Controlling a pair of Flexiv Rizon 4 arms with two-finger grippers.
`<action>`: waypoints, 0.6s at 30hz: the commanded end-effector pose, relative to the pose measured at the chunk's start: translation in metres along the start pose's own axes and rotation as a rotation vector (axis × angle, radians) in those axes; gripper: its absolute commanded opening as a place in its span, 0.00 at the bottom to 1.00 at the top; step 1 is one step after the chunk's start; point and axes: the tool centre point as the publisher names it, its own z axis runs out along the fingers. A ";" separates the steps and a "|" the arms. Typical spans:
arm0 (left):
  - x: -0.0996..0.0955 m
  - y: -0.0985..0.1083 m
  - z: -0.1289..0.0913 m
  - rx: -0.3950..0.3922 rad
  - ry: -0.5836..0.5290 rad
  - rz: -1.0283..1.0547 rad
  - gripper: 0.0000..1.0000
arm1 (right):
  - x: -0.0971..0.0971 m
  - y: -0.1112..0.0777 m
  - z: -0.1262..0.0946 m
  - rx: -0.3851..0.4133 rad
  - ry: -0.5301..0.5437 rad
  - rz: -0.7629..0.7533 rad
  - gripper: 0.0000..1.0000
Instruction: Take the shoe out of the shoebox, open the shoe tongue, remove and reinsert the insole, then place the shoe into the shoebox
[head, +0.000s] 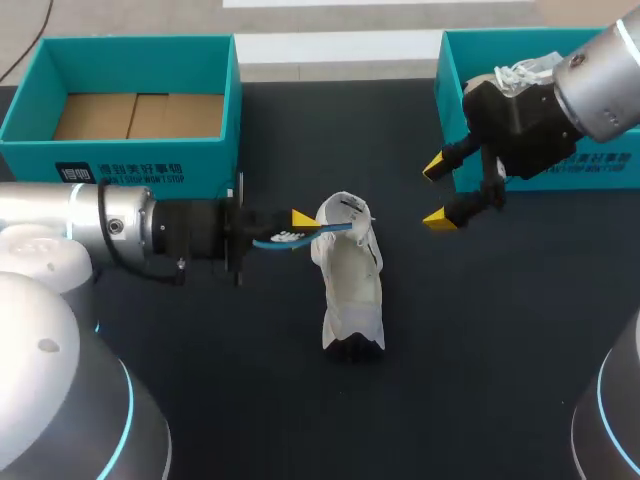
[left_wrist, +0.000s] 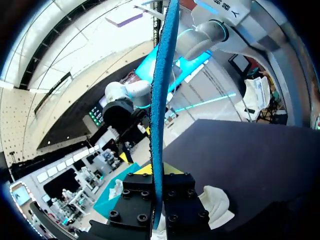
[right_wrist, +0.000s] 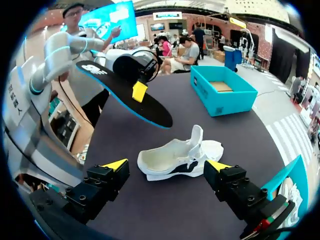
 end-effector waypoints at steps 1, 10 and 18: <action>-0.002 0.004 -0.002 0.049 0.027 -0.120 0.00 | 0.009 -0.001 0.000 0.011 -0.142 -0.203 1.00; -0.002 0.004 -0.002 0.049 0.027 -0.120 0.00 | 0.008 -0.002 0.003 0.032 -0.124 -0.206 1.00; 0.021 0.011 0.013 0.016 -0.005 -0.134 0.00 | 0.000 -0.021 0.029 0.127 -0.087 -0.255 1.00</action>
